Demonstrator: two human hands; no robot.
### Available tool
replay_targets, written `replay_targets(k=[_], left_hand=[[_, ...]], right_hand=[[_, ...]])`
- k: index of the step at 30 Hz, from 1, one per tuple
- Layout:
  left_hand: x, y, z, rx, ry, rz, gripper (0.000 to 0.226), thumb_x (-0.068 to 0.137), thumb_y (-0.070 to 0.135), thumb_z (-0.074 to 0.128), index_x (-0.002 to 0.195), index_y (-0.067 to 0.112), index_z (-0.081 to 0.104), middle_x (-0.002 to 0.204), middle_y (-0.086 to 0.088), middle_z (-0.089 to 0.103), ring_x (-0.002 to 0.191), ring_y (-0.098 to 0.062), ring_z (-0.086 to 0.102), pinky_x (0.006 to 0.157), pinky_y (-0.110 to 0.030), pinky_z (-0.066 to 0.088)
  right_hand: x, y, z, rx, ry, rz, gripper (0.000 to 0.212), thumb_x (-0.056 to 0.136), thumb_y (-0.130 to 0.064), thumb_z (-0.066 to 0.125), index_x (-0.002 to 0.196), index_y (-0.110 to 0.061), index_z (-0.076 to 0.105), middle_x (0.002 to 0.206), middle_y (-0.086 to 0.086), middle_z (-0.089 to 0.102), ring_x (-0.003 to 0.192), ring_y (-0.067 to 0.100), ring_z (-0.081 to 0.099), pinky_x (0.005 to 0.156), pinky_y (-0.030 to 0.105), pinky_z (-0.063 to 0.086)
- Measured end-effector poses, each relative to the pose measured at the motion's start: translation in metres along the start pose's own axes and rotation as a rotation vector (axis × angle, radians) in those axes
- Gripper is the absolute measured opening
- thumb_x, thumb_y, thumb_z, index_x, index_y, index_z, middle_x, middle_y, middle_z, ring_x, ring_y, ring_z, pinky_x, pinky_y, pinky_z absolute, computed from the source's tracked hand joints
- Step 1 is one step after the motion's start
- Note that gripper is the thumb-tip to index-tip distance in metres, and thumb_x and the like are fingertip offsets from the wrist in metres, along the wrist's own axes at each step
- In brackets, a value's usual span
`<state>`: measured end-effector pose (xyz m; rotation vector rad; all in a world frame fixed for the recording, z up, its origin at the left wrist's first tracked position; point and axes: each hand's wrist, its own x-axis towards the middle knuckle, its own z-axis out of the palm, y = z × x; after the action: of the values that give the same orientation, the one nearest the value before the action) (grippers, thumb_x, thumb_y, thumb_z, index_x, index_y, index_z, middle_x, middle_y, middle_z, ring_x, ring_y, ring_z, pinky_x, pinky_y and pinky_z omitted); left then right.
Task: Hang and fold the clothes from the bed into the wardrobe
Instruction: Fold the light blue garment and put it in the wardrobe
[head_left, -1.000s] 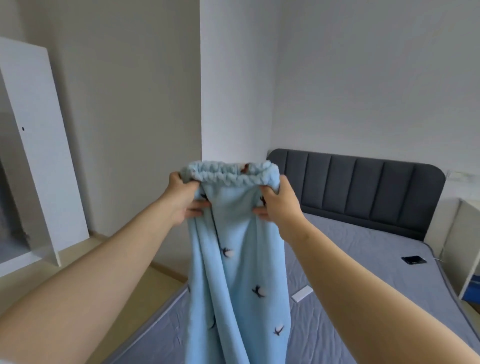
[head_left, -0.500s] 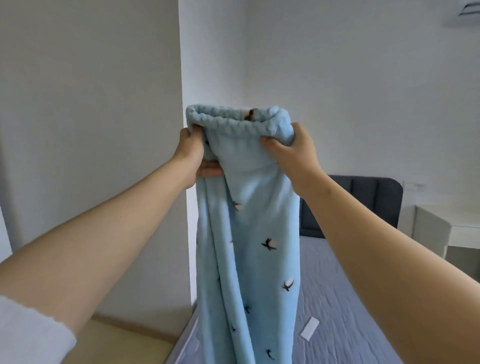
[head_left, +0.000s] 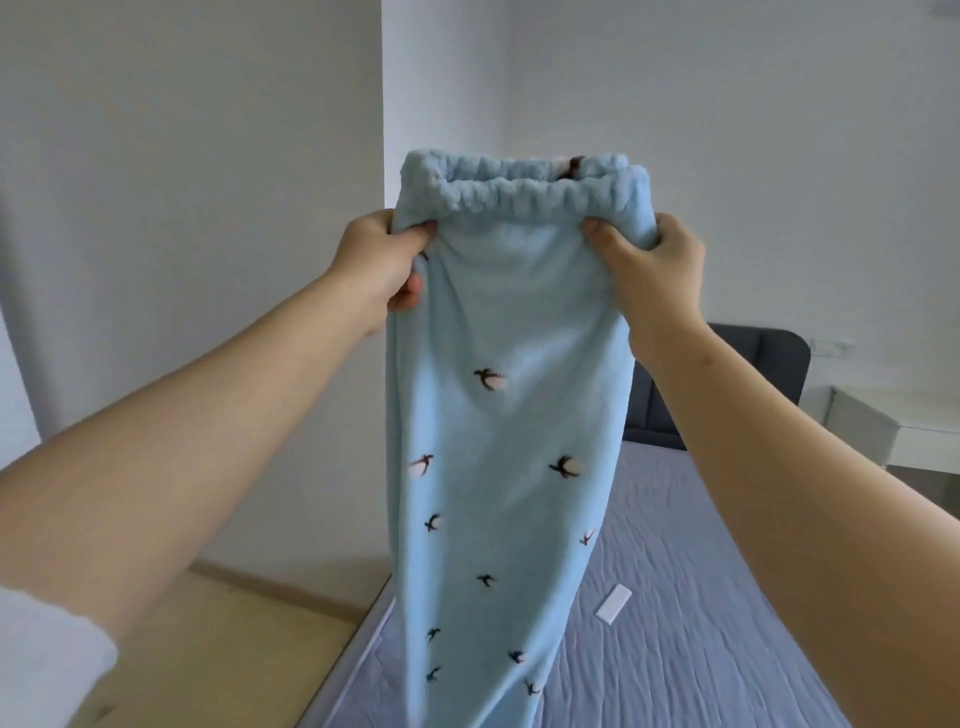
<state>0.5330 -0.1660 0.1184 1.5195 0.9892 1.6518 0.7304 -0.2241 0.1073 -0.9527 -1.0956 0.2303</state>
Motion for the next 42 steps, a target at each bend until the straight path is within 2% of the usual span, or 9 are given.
replay_targets(k=[6,9,12,15,18,23,31,36,42], left_hand=[[-0.01,0.009,0.003,0.085,-0.016,0.048,0.029,0.095,0.034,0.046,0.069,0.02,0.042,0.059,0.0,0.038,0.026,-0.006,0.03,0.035,-0.012,0.032],[-0.013,-0.008,0.006,0.076,-0.048,-0.068,0.029,0.095,0.034,0.045,0.069,0.021,0.044,0.057,0.002,0.036,0.025,-0.005,0.028,0.036,-0.009,0.029],[-0.012,-0.04,0.008,0.086,-0.091,-0.222,0.029,0.096,0.032,0.044,0.07,0.02,0.044,0.056,0.001,0.035,0.025,-0.004,0.028,0.035,-0.009,0.026],[-0.01,-0.079,0.012,0.118,-0.117,-0.381,0.027,0.098,0.032,0.042,0.073,0.021,0.045,0.053,0.001,0.043,0.025,-0.004,0.037,0.032,-0.009,0.029],[-0.003,-0.11,0.015,0.113,-0.145,-0.452,0.021,0.099,0.03,0.039,0.08,0.022,0.047,0.074,-0.003,0.055,0.037,-0.011,0.058,0.036,-0.016,0.045],[0.024,-0.125,0.016,0.075,-0.126,-0.286,0.022,0.098,0.024,0.039,0.081,0.026,0.051,0.08,0.002,0.058,0.061,-0.015,0.061,0.062,-0.026,0.051],[0.036,-0.092,0.011,-0.189,-0.074,0.07,0.02,0.097,0.016,0.047,0.084,0.025,0.059,0.084,0.005,0.065,0.066,-0.004,0.066,0.061,-0.014,0.05],[-0.004,-0.082,0.002,-0.207,-0.076,0.072,0.018,0.097,0.014,0.047,0.089,0.024,0.06,0.089,0.003,0.066,0.075,-0.009,0.067,0.068,-0.016,0.052],[-0.097,-0.084,-0.021,-0.138,-0.101,-0.032,0.02,0.095,0.011,0.048,0.088,0.023,0.063,0.08,0.006,0.069,0.068,-0.009,0.067,0.066,-0.018,0.055]], right_hand=[[0.001,-0.021,-0.011,0.054,-0.031,0.109,0.033,0.071,-0.039,0.076,0.064,-0.018,0.051,0.059,-0.006,0.053,0.052,0.01,0.051,0.045,0.019,0.038],[-0.002,-0.011,-0.014,0.072,-0.086,0.227,0.028,0.075,-0.033,0.075,0.065,-0.014,0.057,0.052,-0.007,0.057,0.04,0.005,0.052,0.038,0.014,0.037],[-0.006,0.021,-0.014,-0.032,-0.138,0.345,0.029,0.082,-0.027,0.07,0.065,-0.013,0.052,0.042,-0.009,0.048,0.028,0.003,0.039,0.032,0.012,0.03],[-0.012,0.065,-0.009,-0.093,-0.162,0.444,0.022,0.087,-0.018,0.062,0.07,-0.012,0.049,0.06,0.001,0.051,0.034,0.007,0.047,0.037,0.016,0.045],[-0.016,0.101,0.001,-0.063,-0.219,0.522,0.014,0.088,-0.015,0.057,0.078,-0.013,0.048,0.072,0.004,0.053,0.057,0.017,0.058,0.058,0.027,0.057],[-0.006,0.118,0.016,0.061,-0.188,0.432,0.018,0.088,-0.012,0.058,0.082,-0.02,0.044,0.082,0.003,0.052,0.079,0.023,0.055,0.074,0.03,0.05],[0.007,0.081,0.01,0.218,-0.086,0.197,0.02,0.084,0.0,0.06,0.08,-0.014,0.046,0.08,0.005,0.058,0.083,0.022,0.059,0.089,0.037,0.051],[-0.025,0.072,-0.004,0.199,-0.074,0.193,0.02,0.08,-0.003,0.064,0.08,-0.014,0.048,0.087,0.01,0.053,0.088,0.024,0.055,0.094,0.043,0.048],[-0.105,0.066,-0.049,0.118,-0.115,0.265,0.019,0.067,-0.018,0.064,0.078,-0.021,0.05,0.075,-0.003,0.054,0.077,0.015,0.053,0.076,0.032,0.047]])
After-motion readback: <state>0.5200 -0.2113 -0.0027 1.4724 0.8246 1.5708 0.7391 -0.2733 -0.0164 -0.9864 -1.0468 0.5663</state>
